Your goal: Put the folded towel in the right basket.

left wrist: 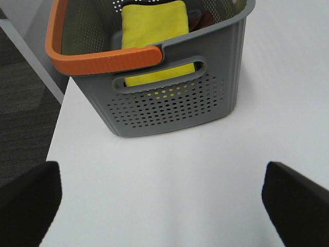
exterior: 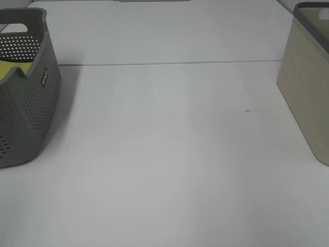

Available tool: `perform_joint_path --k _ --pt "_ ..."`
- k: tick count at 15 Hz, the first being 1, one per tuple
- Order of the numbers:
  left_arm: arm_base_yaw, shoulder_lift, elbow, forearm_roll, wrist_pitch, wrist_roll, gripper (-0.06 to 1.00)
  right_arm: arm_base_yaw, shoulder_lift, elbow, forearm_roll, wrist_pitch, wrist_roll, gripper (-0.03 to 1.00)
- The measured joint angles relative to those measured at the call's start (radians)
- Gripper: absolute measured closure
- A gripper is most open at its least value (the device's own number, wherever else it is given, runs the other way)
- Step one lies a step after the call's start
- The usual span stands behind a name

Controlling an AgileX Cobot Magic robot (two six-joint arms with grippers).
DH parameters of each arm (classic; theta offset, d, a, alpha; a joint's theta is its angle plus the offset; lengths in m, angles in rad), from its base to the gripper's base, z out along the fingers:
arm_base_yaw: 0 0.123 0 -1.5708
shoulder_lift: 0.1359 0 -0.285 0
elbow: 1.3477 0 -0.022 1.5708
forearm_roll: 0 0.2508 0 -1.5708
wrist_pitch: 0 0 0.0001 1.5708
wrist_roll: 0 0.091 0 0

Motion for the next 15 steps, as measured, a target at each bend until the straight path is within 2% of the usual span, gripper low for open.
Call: perform_joint_path --k 2,4,6,8,10,12,13,15 --pt "0.0 0.0 0.0 0.0 0.0 0.0 -0.04 0.0 -0.104 0.0 0.028 0.091 -0.011 0.0" --pt "0.0 0.0 0.0 0.0 0.0 0.0 -0.04 0.0 -0.206 0.0 0.069 0.203 -0.093 0.0" --pt "0.0 0.0 0.0 0.0 0.0 0.0 -0.04 0.0 -0.337 0.0 0.141 0.214 -0.242 0.0" --pt "0.0 0.0 0.0 0.0 0.0 0.0 -0.04 0.0 -0.452 0.0 0.216 0.216 -0.297 0.0" --pt "0.0 0.0 0.0 0.0 0.0 0.0 -0.04 0.0 -0.556 0.036 0.242 0.215 -0.322 0.0" --pt "0.0 0.0 0.0 0.0 0.0 0.0 -0.04 0.0 -0.666 0.172 0.252 0.215 -0.357 0.0" --pt "0.0 0.0 0.0 0.0 0.0 0.0 -0.04 0.0 -0.726 0.286 0.26 0.203 -0.379 0.0" --pt "0.0 0.0 0.0 0.0 0.0 0.0 -0.04 0.0 -0.836 0.514 0.298 0.106 -0.433 0.0"
